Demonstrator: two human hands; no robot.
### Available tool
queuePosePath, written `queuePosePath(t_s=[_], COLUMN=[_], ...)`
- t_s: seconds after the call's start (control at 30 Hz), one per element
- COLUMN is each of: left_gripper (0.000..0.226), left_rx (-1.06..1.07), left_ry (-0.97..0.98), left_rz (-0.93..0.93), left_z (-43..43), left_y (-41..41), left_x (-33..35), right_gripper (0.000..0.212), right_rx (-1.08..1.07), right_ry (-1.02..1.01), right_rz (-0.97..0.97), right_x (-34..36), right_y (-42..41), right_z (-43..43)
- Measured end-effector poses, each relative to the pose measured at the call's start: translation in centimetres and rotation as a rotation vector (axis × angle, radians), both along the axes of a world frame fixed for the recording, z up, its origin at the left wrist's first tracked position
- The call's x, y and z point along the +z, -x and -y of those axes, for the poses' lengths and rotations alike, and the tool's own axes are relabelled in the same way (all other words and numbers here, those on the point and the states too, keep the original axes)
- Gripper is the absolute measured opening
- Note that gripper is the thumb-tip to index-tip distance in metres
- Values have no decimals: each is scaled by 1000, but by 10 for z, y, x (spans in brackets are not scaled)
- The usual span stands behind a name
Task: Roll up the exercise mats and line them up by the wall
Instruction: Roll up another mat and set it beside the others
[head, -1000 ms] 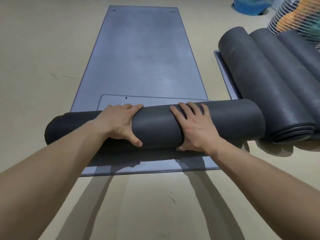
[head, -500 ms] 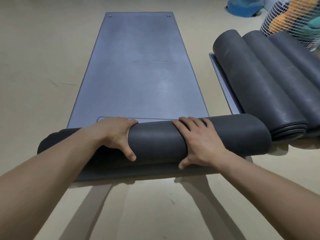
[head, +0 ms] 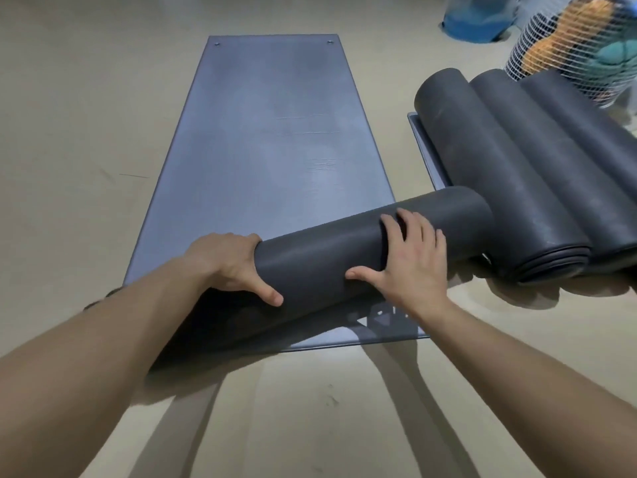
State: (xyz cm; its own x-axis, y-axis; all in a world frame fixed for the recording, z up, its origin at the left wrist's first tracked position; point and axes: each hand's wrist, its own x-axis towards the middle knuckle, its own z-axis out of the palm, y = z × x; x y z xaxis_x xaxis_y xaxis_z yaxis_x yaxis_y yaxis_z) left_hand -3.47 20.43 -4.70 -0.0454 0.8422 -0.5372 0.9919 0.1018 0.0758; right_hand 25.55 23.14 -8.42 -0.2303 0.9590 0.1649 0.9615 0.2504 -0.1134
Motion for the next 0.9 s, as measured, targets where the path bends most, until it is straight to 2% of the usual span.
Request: queuePosePath(t_s=[0.03, 0.17, 0.27, 0.33, 0.43, 0.47, 0.53, 0.6, 0.7, 0.73, 0.8, 0.9], left_gripper=[115, 114, 110, 110, 99, 95, 91, 91, 86, 81, 74, 69], left_rx=[37, 117, 185, 226, 411, 505, 633, 712, 770, 783, 805, 831], left_ry=[28, 17, 143, 149, 37, 0, -70, -115, -164, -178, -211, -251], left_rz=[16, 18, 283, 458, 624, 696, 780, 813, 887, 914, 967, 1038], left_z=[6, 41, 60, 75, 97, 100, 95, 78, 49, 37, 13, -20], left_y=[-5, -37, -51, -60, -82, -92, -114, -138, -166, -174, -186, -213], left_x=[1, -9, -13, -16, -26, -30, -36, -40, -40, -39, -39, -42], right_gripper=[109, 87, 68, 62, 72, 78, 81, 74, 38, 37, 43, 62], right_rx=[-76, -185, -228, -206, -159, -139, -110, -120, -212, -230, -215, -216], right_ry=[-10, 286, 592, 719, 806, 811, 739, 744, 1028, 1090, 1031, 812], right_rz=[-91, -275, -598, -810, -1038, -1074, -1028, -999, -1025, -1047, -1098, -1155], right_x=[-8, -12, -20, -24, -12, -6, 0, 0, -4, -9, -20, -25], right_y=[2, 4, 1, 2, 0, -1, -9, -26, -60, -72, -85, -104], right_z=[13, 42, 51, 54, 48, 46, 44, 43, 46, 47, 45, 20])
